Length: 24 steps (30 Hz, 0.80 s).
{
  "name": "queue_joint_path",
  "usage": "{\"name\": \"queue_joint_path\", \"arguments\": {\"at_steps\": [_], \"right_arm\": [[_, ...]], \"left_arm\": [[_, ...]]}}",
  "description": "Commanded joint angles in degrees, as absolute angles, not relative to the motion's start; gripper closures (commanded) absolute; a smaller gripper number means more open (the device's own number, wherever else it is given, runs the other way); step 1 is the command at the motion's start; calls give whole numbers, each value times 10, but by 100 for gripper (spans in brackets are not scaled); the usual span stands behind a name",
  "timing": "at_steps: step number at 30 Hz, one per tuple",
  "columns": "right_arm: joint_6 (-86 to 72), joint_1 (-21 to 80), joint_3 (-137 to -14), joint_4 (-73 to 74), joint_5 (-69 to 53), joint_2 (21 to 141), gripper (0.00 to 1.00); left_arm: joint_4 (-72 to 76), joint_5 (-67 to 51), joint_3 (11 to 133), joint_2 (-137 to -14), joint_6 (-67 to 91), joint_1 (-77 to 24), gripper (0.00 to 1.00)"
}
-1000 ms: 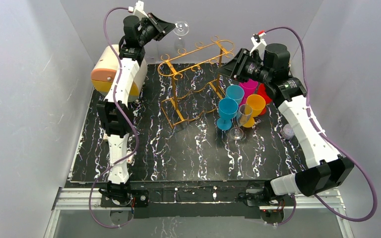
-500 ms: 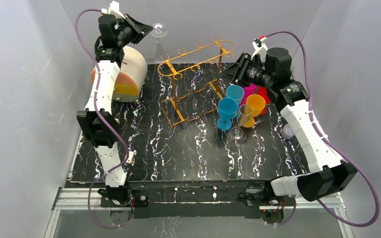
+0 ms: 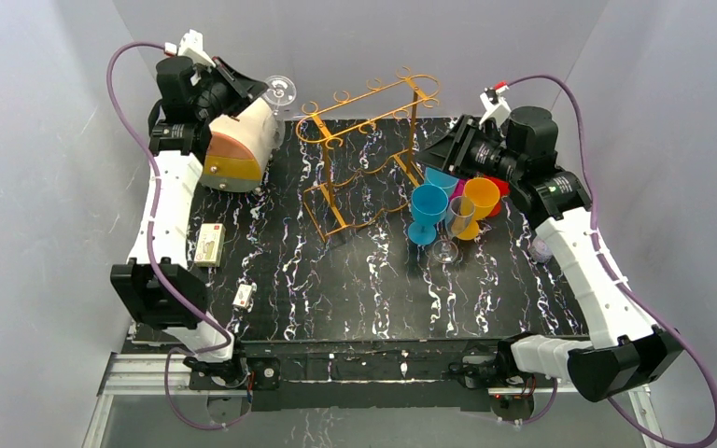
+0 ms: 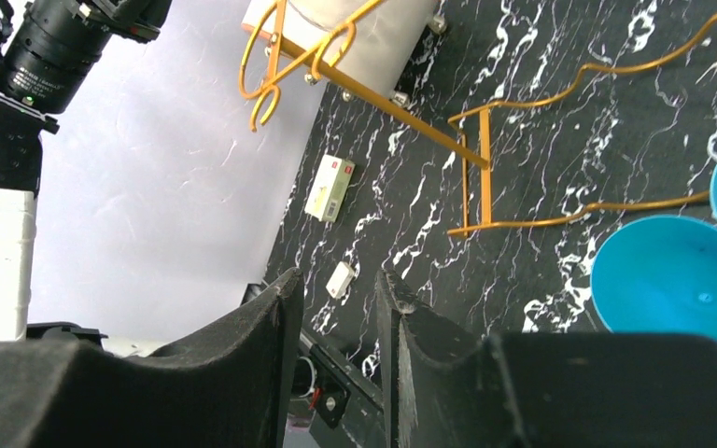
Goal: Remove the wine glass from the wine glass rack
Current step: Place the wine glass at the center of the board.
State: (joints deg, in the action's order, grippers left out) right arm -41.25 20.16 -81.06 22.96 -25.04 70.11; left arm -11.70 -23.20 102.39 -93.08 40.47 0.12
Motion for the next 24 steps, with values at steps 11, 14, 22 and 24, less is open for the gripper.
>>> {"name": "queue_joint_path", "arguments": {"at_steps": [11, 14, 22, 24], "right_arm": [[-468, 202, -727, 181, -331, 660, 56], [-478, 202, -710, 161, -341, 651, 56], [-515, 222, -676, 108, -393, 655, 51], [-534, 237, -661, 102, -356, 647, 49]], "left_arm": [[-154, -244, 887, -768, 376, -1, 100], [-157, -254, 852, -741, 375, -1, 100], [-158, -295, 749, -643, 383, -1, 100], [-160, -318, 725, -621, 386, -1, 100]]}}
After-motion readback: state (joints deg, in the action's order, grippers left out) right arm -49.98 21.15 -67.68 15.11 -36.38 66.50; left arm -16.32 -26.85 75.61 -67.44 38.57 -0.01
